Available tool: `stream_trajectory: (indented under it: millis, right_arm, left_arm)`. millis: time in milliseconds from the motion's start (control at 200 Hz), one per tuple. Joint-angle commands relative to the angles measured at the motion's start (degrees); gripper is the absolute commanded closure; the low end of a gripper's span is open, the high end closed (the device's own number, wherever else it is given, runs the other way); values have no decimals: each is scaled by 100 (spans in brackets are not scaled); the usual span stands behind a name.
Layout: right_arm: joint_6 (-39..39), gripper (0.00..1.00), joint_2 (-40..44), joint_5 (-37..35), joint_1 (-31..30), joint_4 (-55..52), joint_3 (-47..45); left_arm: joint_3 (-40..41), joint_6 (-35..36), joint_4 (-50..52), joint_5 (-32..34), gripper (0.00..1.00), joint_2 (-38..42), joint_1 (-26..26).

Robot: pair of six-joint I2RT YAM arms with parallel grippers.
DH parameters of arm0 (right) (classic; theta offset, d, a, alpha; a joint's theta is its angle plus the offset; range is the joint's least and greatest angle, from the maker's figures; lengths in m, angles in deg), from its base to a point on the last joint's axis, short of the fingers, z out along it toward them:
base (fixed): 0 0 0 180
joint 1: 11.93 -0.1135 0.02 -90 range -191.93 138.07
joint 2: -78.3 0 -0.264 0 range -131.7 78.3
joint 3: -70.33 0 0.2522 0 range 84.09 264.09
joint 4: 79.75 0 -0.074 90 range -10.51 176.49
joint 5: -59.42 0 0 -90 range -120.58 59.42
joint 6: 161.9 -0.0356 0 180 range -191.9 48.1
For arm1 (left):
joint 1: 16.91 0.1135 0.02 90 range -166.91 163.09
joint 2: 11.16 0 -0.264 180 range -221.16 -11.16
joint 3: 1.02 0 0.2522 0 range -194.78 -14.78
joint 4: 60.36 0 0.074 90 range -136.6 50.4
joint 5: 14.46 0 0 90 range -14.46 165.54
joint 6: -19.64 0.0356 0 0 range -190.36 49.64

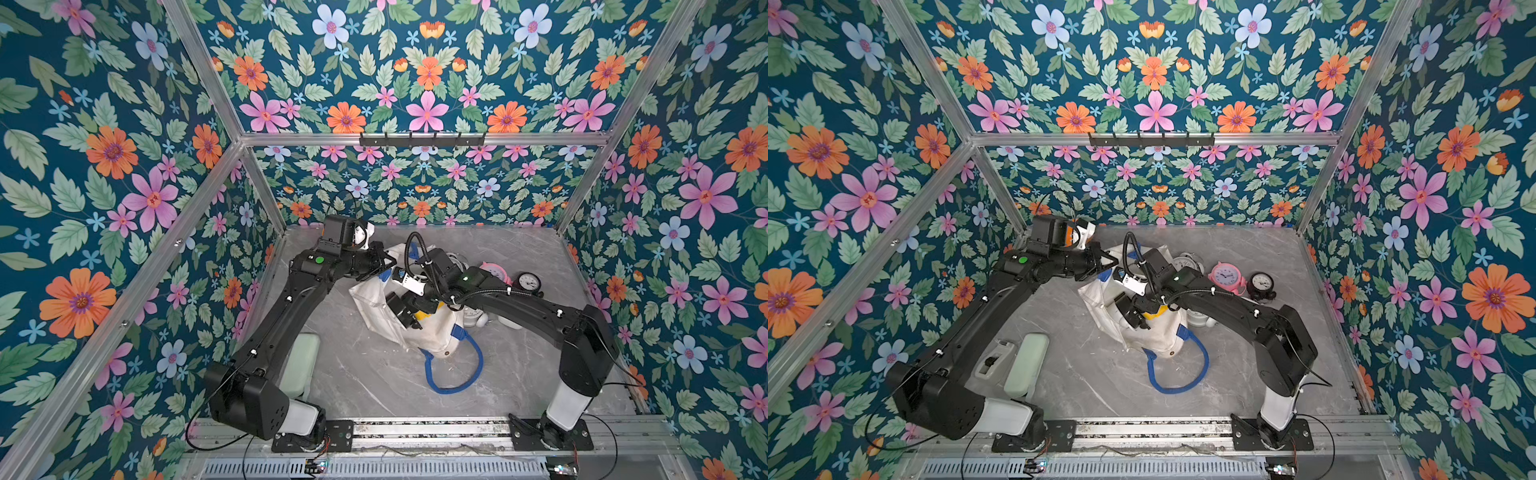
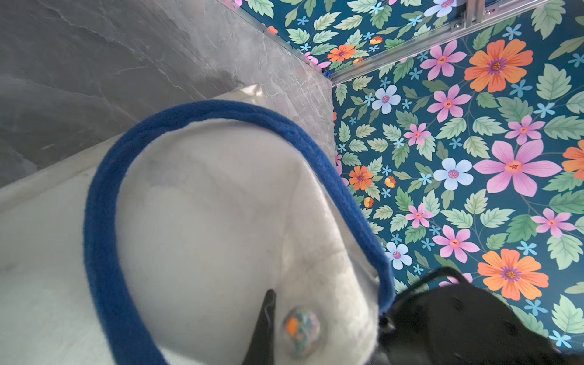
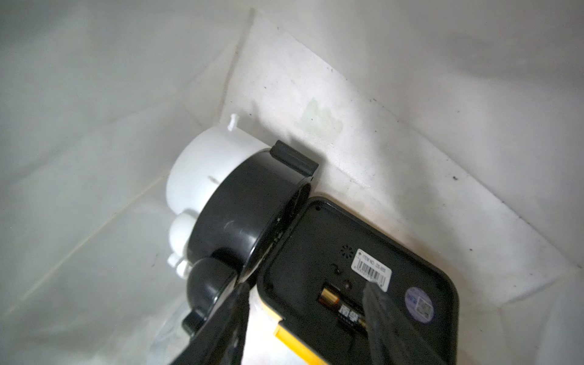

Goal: Take the alarm clock out of the canvas bag
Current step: Adjust the alarm at the canvas bag, then pick up the alarm from the canvas bag.

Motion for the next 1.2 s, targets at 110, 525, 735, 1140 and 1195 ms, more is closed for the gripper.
stream_trajectory:
  millis: [110, 525, 735, 1140, 1195]
  right_arm:
    - [1076, 35, 218, -532, -195, -354, -311]
    - [1902, 28, -247, -1638, -378, 878, -984]
    - [2578, 24, -240, -1803, -338, 1676, -1522]
    - [3331, 23, -502, -2112, -89, 3336, -1888]
    - [3378, 24, -544, -2020, -64, 3427, -1871]
  left_arm:
    - [40, 43, -287, -323, 100, 4, 95]
    - [19, 84, -332, -539, 100, 12, 122]
    - [26, 94, -394, -703, 100, 24, 122]
    - [52, 44, -626, -996, 100, 82, 131]
    - [57, 18, -655, -1013, 100, 93, 131]
